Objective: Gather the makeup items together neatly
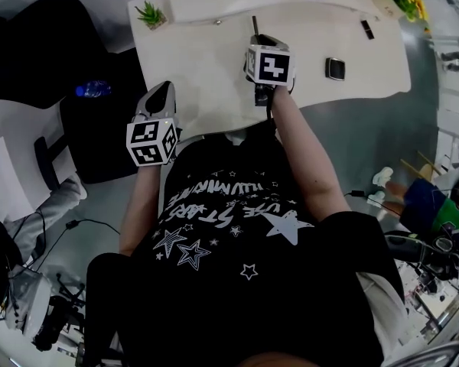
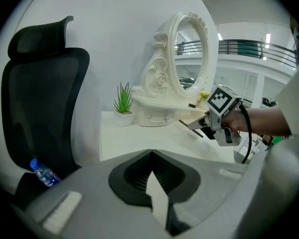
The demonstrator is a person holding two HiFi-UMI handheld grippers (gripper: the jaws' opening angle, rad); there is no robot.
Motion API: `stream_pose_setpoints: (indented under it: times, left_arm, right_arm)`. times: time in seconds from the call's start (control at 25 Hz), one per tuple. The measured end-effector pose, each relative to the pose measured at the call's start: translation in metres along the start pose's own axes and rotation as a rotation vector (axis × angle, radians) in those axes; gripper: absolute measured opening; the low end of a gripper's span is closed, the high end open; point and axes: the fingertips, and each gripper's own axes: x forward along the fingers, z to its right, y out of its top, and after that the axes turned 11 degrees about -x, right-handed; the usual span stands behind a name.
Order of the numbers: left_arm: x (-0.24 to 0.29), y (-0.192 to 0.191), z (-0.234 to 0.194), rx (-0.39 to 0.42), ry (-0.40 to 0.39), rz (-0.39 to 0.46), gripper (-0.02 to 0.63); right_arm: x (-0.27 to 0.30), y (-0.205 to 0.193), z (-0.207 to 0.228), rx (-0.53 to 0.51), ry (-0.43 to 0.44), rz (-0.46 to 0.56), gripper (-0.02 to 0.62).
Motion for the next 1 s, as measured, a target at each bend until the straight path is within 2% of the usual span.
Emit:
stream_pose_setpoints:
  times: [0.2, 0.56, 0.68, 1.0]
  left_arm:
    - [0.002, -0.005, 0.018, 0.012, -0.011, 0.001, 0.0]
    - [0.006, -0.013, 0.06, 0.003, -0.006, 0.0, 0.0]
    - [0.004, -0.015, 0.066, -0.011, 0.0, 0.0, 0.0]
    - [0.004, -0.026, 0.077, 0.014, -0.017, -0.026, 0.0]
  right_arm:
    - [-0.015, -0.018, 0.014, -0.071, 0.029, -0.007, 0.066]
    - [-0.037, -0.053, 0.046, -0.093, 0.052, -0.03, 0.066]
    - [-0.042, -0.059, 0.046, -0.117, 0.064, -0.026, 0.066]
    - [-0.044, -0.074, 0.044, -0.147, 0.068, -0.031, 0.066]
